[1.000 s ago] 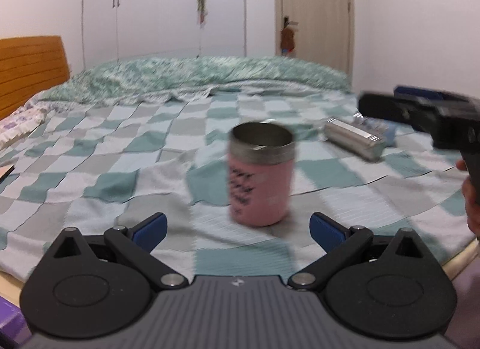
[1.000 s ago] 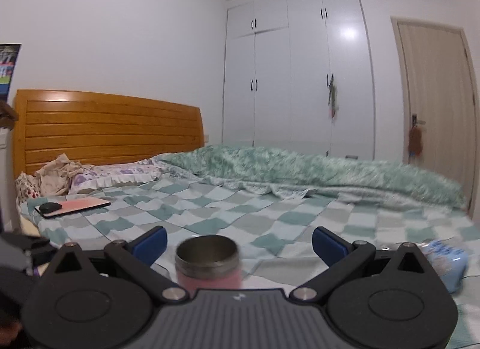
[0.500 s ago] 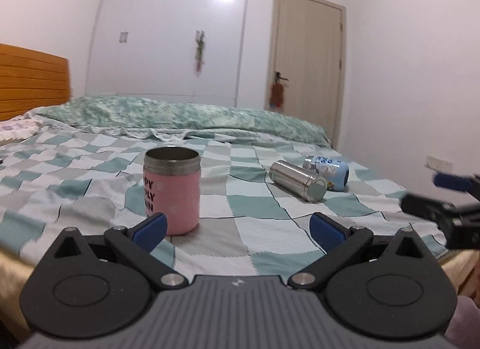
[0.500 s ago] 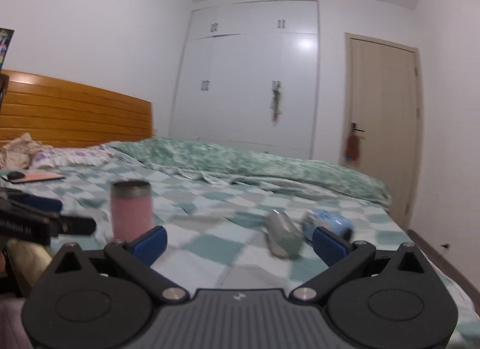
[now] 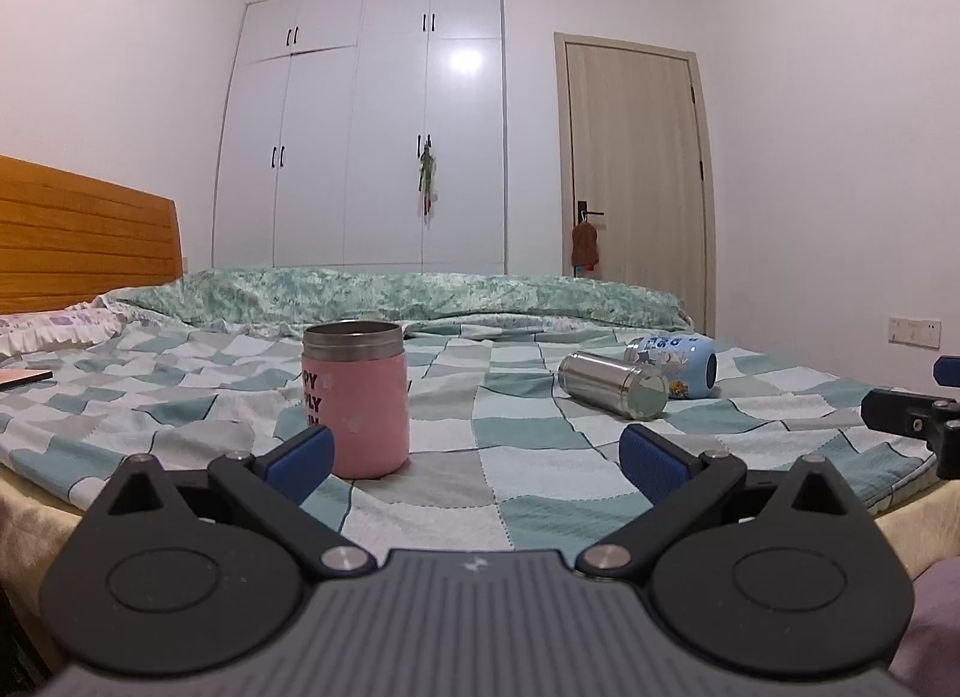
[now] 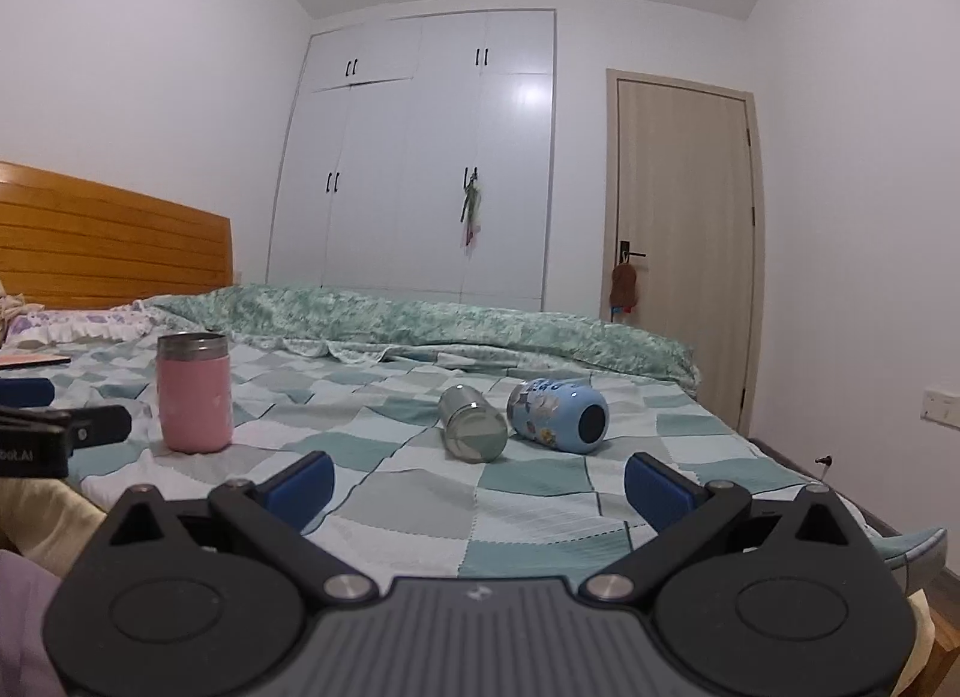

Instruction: Flip cup upright

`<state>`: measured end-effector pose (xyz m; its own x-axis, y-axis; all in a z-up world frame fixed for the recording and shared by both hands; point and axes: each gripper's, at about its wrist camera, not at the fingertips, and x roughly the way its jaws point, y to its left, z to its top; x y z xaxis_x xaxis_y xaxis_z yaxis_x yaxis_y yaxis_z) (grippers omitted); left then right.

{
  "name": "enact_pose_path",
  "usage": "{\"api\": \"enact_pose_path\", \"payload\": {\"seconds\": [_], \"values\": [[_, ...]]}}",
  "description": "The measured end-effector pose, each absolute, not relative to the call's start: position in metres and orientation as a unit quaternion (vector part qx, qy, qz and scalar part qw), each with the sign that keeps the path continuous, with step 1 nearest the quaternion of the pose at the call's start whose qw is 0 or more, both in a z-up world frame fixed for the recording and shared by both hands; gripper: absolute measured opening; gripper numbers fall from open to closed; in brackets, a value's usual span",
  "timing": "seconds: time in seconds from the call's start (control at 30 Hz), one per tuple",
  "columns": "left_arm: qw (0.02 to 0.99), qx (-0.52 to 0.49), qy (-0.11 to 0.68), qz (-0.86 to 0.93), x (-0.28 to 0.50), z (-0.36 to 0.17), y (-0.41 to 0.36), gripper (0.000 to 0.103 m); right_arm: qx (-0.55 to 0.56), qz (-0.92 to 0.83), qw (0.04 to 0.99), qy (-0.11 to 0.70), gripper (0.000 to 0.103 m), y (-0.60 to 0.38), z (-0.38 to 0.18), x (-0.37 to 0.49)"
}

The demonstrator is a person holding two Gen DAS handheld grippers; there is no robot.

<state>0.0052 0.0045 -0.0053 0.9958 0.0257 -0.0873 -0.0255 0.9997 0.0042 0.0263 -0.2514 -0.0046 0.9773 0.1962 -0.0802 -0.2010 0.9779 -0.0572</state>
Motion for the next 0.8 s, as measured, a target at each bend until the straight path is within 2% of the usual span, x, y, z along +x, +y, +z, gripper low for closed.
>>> {"api": "enact_pose_path", "payload": {"seconds": [0.8], "values": [[0.999, -0.002, 0.04, 0.011, 0.0029, -0.0076, 0.0078, 0.103, -0.048, 0.096, 0.994, 0.026, 0.103, -0.2431, -0.006, 0.0223]]}}
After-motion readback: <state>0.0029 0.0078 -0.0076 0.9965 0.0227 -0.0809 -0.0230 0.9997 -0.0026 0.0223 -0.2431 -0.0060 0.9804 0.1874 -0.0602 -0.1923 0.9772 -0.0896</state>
